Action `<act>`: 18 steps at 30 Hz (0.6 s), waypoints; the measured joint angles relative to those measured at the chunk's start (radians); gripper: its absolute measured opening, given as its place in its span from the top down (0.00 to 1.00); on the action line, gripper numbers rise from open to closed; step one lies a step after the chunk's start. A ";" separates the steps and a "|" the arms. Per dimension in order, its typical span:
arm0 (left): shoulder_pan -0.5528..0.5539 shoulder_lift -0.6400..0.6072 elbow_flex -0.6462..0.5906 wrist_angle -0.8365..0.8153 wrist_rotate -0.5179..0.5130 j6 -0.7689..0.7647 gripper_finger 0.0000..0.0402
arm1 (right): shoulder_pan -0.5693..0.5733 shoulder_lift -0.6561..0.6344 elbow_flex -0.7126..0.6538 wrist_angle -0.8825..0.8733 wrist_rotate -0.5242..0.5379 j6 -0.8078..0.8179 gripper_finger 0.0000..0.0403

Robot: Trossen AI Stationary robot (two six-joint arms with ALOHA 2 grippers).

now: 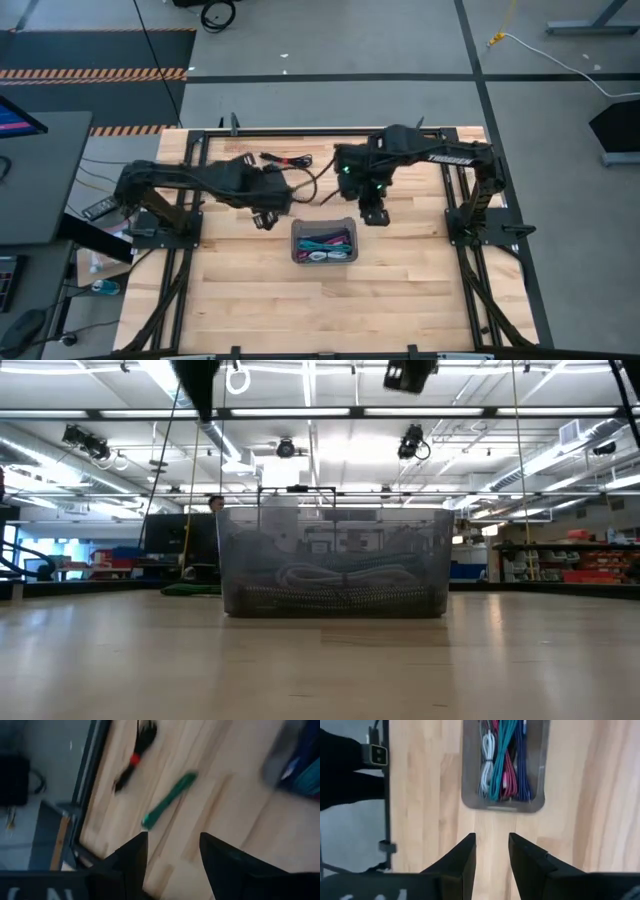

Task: Pick and place USB-C Cables
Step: Put the green charger cable into the black bin

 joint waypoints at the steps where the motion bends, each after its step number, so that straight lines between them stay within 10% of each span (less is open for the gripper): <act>1: 0.012 0.000 -0.043 0.008 0.004 -0.006 0.54 | 0.000 -0.004 0.025 0.003 0.003 0.018 0.70; 9: 0.141 0.000 -0.342 0.085 0.065 -0.017 0.54 | 0.001 -0.154 0.081 0.049 0.137 0.106 0.70; 18: 0.309 0.000 -0.512 0.605 0.259 0.236 0.54 | -0.004 -0.327 0.081 0.190 0.265 0.190 0.70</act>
